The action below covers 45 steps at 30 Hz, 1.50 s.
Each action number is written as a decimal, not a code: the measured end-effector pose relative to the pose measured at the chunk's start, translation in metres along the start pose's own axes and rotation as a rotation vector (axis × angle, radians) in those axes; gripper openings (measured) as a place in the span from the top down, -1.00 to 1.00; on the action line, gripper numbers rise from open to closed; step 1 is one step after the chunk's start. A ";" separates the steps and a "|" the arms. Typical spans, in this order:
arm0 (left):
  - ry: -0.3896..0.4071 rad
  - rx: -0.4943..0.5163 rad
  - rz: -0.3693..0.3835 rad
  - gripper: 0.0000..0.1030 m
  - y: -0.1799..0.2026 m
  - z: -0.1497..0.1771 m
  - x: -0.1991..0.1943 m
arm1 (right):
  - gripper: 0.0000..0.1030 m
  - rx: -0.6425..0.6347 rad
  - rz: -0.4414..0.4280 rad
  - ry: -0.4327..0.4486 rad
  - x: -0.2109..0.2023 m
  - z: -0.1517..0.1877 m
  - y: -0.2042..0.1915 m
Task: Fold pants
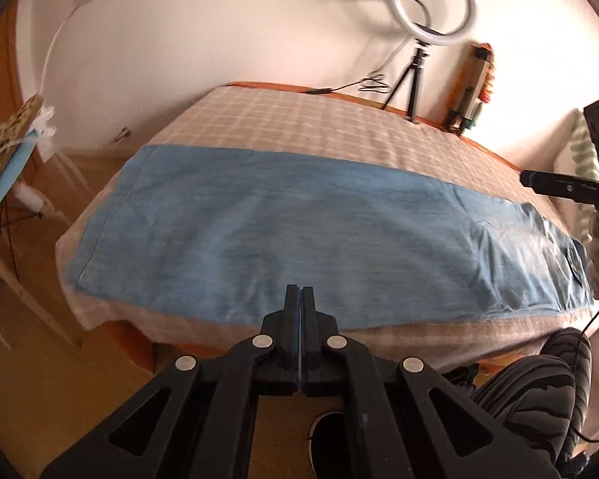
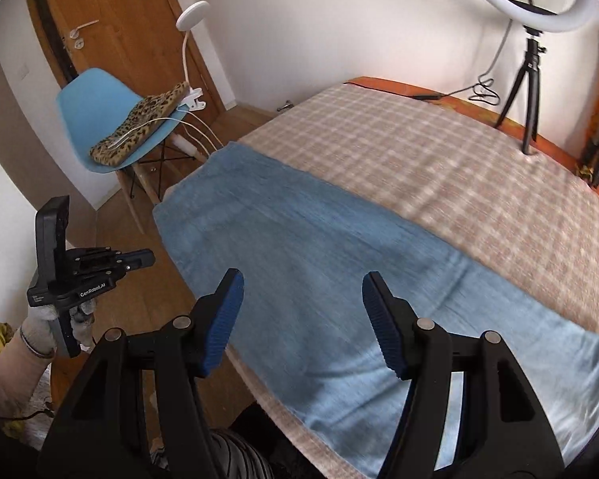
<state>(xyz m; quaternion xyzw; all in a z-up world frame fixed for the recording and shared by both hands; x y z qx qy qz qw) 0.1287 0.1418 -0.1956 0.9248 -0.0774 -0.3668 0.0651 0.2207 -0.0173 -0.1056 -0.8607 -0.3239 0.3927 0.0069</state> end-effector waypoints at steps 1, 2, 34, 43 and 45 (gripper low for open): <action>-0.010 -0.046 -0.003 1.00 -0.016 0.003 0.001 | -0.26 -0.010 -0.008 -0.007 0.010 -0.007 -0.007; -0.006 -0.082 -0.007 1.00 -0.031 0.005 0.002 | -0.26 -0.016 -0.020 -0.015 0.020 -0.012 -0.015; 0.236 -0.473 -0.027 1.00 -0.215 0.025 0.039 | -0.13 -0.062 -0.290 -0.374 0.268 -0.029 -0.192; 0.210 -0.457 0.050 1.00 -0.209 0.000 0.049 | -0.34 0.109 -0.334 -0.400 0.301 -0.053 -0.189; 0.123 -0.435 0.037 1.00 -0.204 0.001 0.063 | -0.34 0.124 -0.337 -0.414 0.307 -0.053 -0.191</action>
Point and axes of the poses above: each gripper's, at about its wrist camera, not at the fingertips, and x roughly the way its jaws point, y to its right, z to its underside, the point moved 8 cm from there along x, roughly the way its jaws point, and after that the axes turned 8 degrees about y, right-handed, at the moved point
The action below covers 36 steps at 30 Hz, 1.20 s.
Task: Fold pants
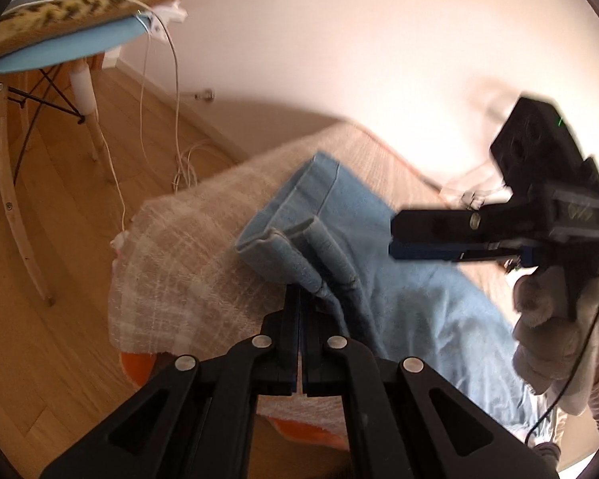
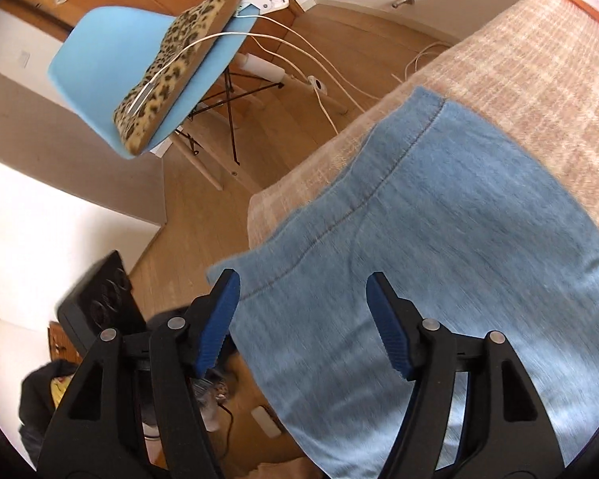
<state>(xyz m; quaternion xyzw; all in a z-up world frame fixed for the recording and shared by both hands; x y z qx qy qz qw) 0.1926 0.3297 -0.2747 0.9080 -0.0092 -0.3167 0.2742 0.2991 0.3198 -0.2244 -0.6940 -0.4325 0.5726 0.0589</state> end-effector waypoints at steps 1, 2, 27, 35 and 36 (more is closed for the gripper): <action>-0.038 0.018 -0.016 1.00 0.003 0.004 0.007 | -0.34 0.006 -0.004 -0.006 0.004 -0.002 -0.001; -0.053 0.040 -0.024 1.00 0.006 0.005 0.011 | -0.34 0.009 -0.003 -0.011 0.007 -0.006 -0.002; -0.065 0.111 0.019 1.00 0.038 -0.002 0.023 | -0.34 0.034 0.110 -0.195 0.043 -0.025 0.011; -0.169 0.255 -0.084 1.00 0.035 0.011 0.020 | -0.15 0.052 0.089 -0.177 0.041 -0.021 0.023; -0.171 0.282 -0.095 1.00 0.037 0.013 0.021 | -0.15 0.058 0.085 -0.176 0.042 -0.022 0.023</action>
Point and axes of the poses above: each gripper's, at about its wrist camera, not at the fingertips, and x roughly the way its jaws point, y to its right, z to its underside, the point moved 8 cm from there along x, roughly the way its jaws point, and after that the axes turned 8 degrees about y, right-handed, at the moved point
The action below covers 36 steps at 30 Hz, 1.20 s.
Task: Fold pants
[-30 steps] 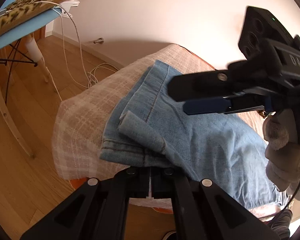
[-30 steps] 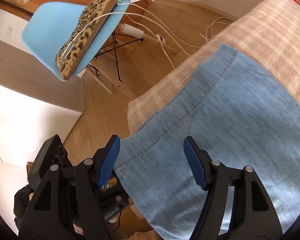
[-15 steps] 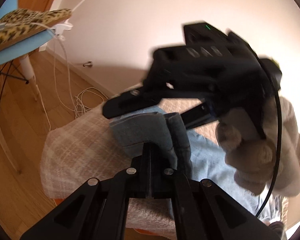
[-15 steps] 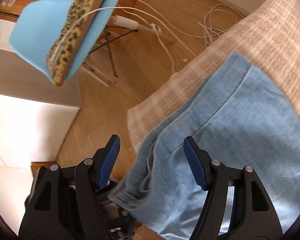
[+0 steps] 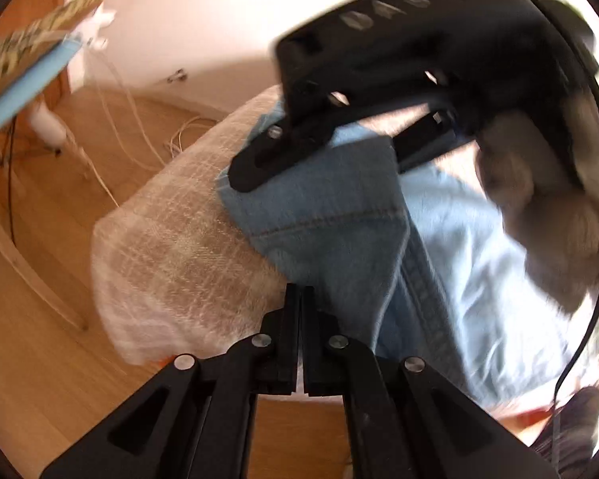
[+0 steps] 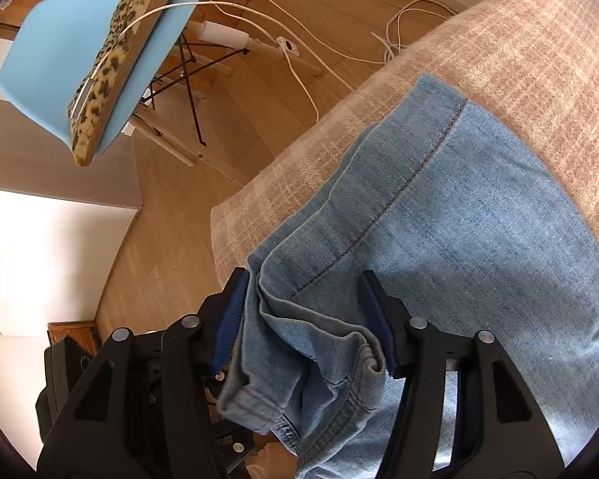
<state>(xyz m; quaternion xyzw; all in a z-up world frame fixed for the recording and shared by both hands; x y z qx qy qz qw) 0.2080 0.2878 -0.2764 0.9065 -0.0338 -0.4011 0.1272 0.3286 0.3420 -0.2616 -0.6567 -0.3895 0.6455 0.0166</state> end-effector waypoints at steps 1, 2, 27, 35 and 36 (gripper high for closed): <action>-0.003 0.013 -0.013 1.00 0.006 0.002 -0.002 | -0.15 0.007 -0.005 0.001 0.000 0.000 0.000; -0.008 0.033 -0.027 1.00 0.009 0.002 -0.002 | -0.16 0.009 -0.006 0.003 0.000 0.000 -0.001; 0.136 -0.113 0.124 1.00 0.019 -0.018 -0.012 | 0.60 -0.020 0.012 -0.023 -0.015 0.010 -0.003; 0.035 -0.149 0.100 0.67 0.018 -0.013 -0.004 | 0.66 -0.004 0.029 0.031 -0.044 0.022 0.019; 0.030 -0.148 0.096 0.61 0.018 -0.013 -0.003 | 0.66 0.003 0.027 0.036 -0.046 0.022 0.022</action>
Point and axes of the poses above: each gripper's, at about its wrist camera, not at the fingertips, and x roughly the way its jaws point, y to its right, z to its underside, the point moved 8 cm from there along x, roughly the way its jaws point, and after that the axes turned 8 degrees about y, right-handed, at the moved point
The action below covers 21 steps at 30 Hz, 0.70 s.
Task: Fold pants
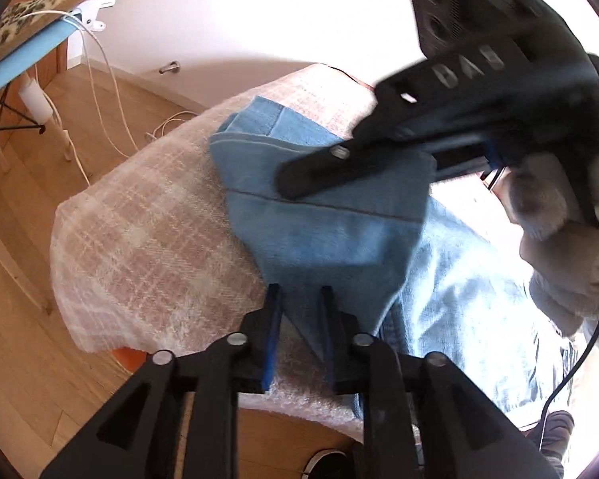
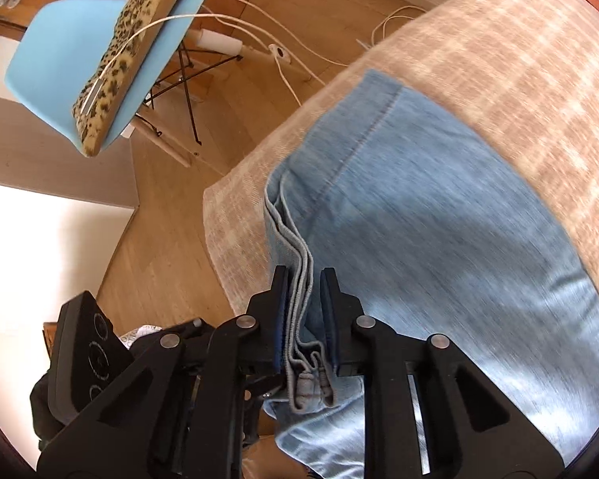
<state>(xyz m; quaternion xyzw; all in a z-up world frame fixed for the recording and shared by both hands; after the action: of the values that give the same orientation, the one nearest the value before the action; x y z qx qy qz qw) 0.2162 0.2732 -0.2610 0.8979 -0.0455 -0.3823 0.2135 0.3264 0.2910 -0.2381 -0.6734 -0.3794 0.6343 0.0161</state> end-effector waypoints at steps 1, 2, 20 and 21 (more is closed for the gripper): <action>-0.005 0.013 -0.008 0.59 0.001 0.000 0.001 | 0.66 0.008 -0.002 0.005 -0.003 0.001 0.003; -0.007 0.023 -0.014 0.54 0.003 0.000 0.001 | 0.71 0.013 -0.004 0.011 -0.005 0.002 0.006; 0.064 0.174 -0.018 0.11 0.068 0.001 -0.017 | 0.81 0.129 -0.148 0.039 -0.025 0.007 0.005; 0.073 0.174 -0.028 0.11 0.069 0.002 -0.017 | 0.81 0.142 -0.160 0.039 -0.025 0.005 0.003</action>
<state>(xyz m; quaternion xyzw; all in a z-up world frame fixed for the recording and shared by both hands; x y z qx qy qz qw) 0.2088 0.2145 -0.2221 0.9270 -0.0581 -0.3468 0.1309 0.3259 0.2733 -0.2201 -0.6503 -0.3855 0.6432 0.1217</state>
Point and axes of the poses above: each gripper's, at about its wrist camera, not at the fingertips, and x roughly the way its jaws point, y to its right, z to its underside, the point moved 8 cm from there along x, roughly the way its jaws point, and after that the axes turned 8 degrees about y, right-handed, at the moved point
